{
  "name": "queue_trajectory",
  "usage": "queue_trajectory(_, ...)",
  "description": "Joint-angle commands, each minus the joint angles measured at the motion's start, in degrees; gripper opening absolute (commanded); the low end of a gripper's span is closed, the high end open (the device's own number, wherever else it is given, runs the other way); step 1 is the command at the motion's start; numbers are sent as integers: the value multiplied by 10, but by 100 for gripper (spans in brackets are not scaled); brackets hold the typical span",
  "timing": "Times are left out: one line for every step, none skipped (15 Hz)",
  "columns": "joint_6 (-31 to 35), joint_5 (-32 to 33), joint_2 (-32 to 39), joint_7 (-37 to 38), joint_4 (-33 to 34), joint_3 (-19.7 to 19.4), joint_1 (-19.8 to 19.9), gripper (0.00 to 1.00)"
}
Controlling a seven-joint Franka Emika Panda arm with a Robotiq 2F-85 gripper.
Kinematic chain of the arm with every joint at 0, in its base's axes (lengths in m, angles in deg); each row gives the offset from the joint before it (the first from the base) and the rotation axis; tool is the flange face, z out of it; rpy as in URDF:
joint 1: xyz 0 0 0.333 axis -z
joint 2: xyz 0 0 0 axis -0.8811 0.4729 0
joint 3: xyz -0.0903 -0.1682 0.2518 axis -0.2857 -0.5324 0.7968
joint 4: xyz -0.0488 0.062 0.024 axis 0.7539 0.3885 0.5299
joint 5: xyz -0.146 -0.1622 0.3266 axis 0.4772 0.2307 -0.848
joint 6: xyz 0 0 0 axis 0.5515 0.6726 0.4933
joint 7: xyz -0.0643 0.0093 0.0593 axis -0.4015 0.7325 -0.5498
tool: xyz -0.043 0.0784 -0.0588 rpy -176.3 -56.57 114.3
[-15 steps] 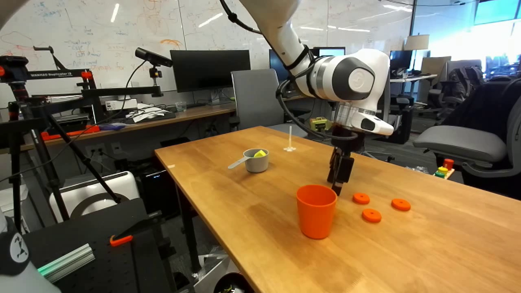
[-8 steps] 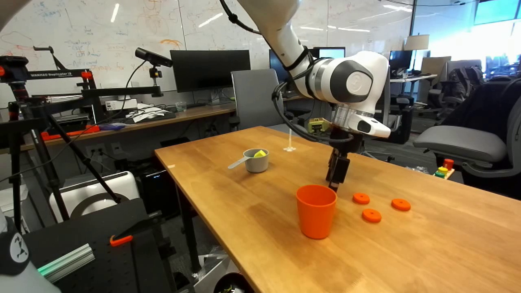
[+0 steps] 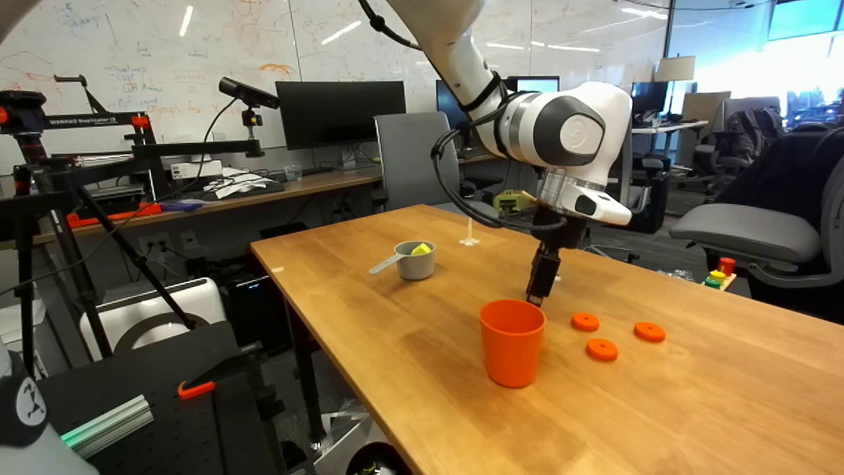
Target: Put the green, yellow and orange blocks inside the grey measuring cup
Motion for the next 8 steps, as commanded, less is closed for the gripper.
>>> queue_trajectory(-69,5,-35,-18,-8,2,3,100)
queue_trajectory(-30,-2,-6,-6,2,-1,2,100)
queue_trajectory(-45,-1,-11,-9,2,-1,2,100)
queue_trajectory(-52,-1,-16,-10,2,-1,2,100)
queue_trajectory(-56,-1,-20,-10,2,0,2,100)
queue_trajectory(-58,-1,-21,-10,2,0,2,100)
queue_trajectory(-58,-1,-21,-10,2,0,2,100)
queue_trajectory(-20,-28,-31,8,-15,5,4,100)
